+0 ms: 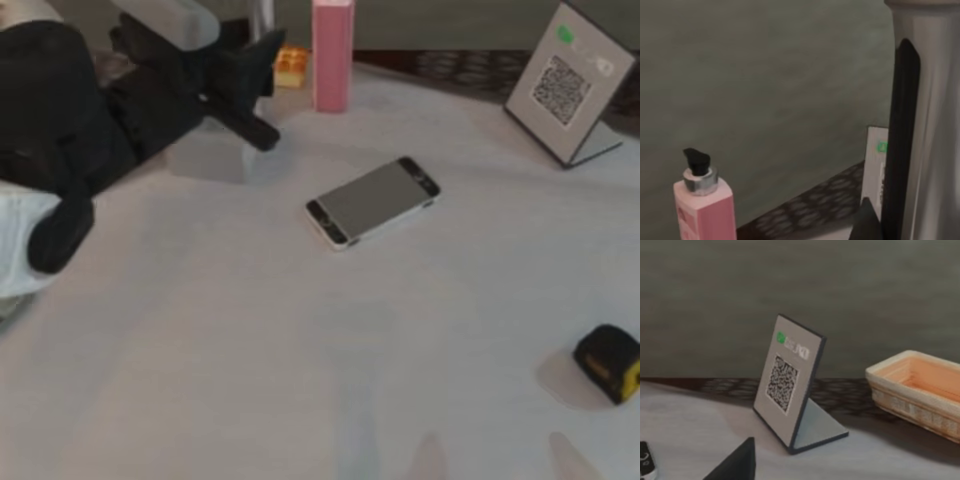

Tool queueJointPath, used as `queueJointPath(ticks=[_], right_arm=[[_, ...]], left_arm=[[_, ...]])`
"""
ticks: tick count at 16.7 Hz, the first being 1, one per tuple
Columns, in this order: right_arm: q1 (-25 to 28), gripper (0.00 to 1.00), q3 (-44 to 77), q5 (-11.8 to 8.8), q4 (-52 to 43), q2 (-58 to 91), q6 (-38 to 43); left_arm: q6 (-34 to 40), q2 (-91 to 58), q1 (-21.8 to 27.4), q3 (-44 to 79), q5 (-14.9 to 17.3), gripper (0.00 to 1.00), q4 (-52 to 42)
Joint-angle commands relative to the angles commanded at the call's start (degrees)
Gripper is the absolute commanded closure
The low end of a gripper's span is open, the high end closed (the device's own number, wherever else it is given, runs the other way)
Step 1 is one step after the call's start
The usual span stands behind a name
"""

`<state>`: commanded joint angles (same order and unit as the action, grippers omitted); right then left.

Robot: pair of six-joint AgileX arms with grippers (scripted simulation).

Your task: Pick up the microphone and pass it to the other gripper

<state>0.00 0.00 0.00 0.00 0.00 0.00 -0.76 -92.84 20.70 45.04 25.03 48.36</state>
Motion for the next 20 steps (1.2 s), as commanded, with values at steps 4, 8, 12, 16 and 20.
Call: queueJointPath(ticks=[4,8,12,16,20], right_arm=[[0.0,0.0,0.0,0.0,0.0,0.0,0.0],[0.0,0.0,0.0,0.0,0.0,0.0,0.0],[0.0,0.0,0.0,0.0,0.0,0.0,0.0],[0.0,0.0,0.0,0.0,0.0,0.0,0.0],[0.66,0.0,0.61,0.01,0.22,0.75,0.01]], left_arm=[[0.58,3.55,10.49,0.02,-11.33,1.0,-2.39],[0.81,5.89,15.62,0.12,-16.46,1.0,-3.59],[0.77,5.7,15.44,0.04,-16.3,1.0,-3.51],[0.81,5.89,15.62,0.12,-16.46,1.0,-3.59],[0.81,5.89,15.62,0.12,-16.46,1.0,-3.59]])
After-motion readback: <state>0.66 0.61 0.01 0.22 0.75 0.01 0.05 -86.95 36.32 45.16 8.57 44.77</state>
